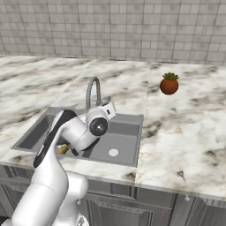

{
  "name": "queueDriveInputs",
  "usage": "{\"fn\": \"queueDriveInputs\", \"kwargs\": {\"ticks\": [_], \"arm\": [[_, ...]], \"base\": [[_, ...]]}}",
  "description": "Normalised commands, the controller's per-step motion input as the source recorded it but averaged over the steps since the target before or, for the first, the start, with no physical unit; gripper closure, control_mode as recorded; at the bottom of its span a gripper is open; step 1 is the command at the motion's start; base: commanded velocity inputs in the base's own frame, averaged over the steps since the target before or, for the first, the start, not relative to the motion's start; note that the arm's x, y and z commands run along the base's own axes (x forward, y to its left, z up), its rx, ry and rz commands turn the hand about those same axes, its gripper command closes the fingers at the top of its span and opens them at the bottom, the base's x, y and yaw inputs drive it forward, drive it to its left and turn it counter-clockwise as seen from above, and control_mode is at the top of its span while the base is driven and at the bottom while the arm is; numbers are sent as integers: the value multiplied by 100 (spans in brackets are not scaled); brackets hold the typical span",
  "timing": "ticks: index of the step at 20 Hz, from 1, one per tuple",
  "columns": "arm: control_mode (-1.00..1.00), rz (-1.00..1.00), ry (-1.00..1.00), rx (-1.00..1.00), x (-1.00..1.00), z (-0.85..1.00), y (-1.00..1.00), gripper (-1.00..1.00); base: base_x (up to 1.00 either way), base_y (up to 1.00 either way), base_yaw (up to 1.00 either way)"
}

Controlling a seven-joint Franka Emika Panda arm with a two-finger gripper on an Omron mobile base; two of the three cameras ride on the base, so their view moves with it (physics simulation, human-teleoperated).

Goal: Pick the pan and sponge and place them into the sink. Then turn on the water.

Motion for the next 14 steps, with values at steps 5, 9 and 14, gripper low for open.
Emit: {"fn": "queueDriveInputs", "kwargs": {"ticks": [5, 9, 14], "arm": [[-100, 5, -21, -6, 40, -29, -18, -100], [-100, 2, -15, 0, 47, -4, -31, -100], [-100, 0, -7, 0, 48, 0, -21, -100]], "base": [[0, 0, 0], [0, 0, 0], [0, 0, 0]]}}
